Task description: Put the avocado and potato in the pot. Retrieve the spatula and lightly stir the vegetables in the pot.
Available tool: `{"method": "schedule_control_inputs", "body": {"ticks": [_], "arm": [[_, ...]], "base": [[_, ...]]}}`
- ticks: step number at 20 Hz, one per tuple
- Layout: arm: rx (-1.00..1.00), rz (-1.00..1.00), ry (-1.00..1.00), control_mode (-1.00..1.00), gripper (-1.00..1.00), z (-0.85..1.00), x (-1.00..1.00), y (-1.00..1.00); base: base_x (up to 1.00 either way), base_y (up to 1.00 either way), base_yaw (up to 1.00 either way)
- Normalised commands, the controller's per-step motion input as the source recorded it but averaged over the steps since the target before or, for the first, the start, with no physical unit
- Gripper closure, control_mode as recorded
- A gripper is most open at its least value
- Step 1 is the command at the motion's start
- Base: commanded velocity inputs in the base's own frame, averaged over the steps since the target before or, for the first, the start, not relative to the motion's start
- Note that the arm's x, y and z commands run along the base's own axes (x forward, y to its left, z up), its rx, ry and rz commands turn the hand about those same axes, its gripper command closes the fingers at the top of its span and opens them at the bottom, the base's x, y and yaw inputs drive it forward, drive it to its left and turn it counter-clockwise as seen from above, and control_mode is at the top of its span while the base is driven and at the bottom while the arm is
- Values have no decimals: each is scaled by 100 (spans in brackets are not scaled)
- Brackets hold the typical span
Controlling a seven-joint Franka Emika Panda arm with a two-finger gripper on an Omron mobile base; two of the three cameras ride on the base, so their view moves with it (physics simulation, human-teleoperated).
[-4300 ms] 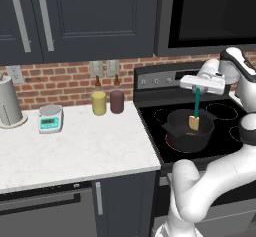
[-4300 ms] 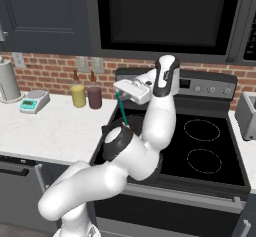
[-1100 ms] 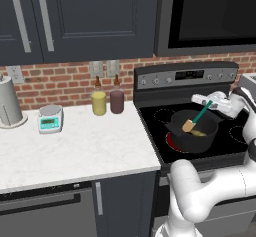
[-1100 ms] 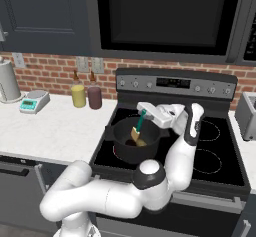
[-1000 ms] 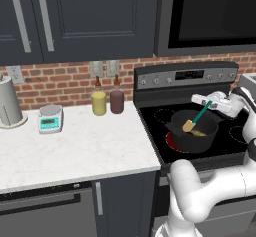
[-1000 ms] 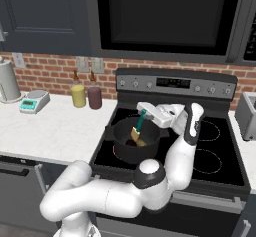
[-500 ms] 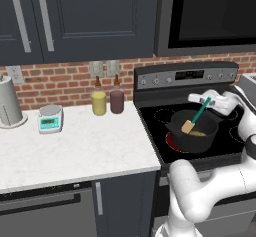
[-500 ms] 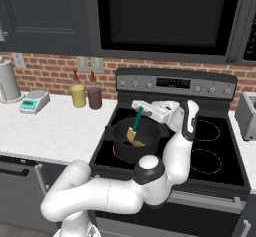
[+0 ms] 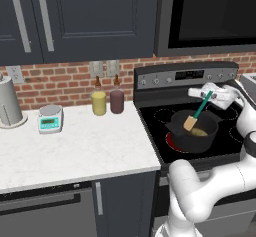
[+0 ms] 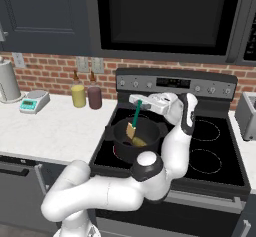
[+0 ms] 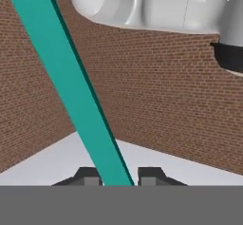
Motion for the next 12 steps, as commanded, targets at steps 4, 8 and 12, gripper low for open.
{"method": "schedule_control_inputs", "body": {"ticks": [4, 8, 12], "arm": [[-13, 6, 0, -100, 100, 7, -9, -1], [-13, 8, 0, -100, 100, 0, -8, 0], [-11, 18, 0, -100, 100, -10, -53, 0]], "base": [[0, 0, 0], [0, 0, 0], [0, 0, 0]]}}
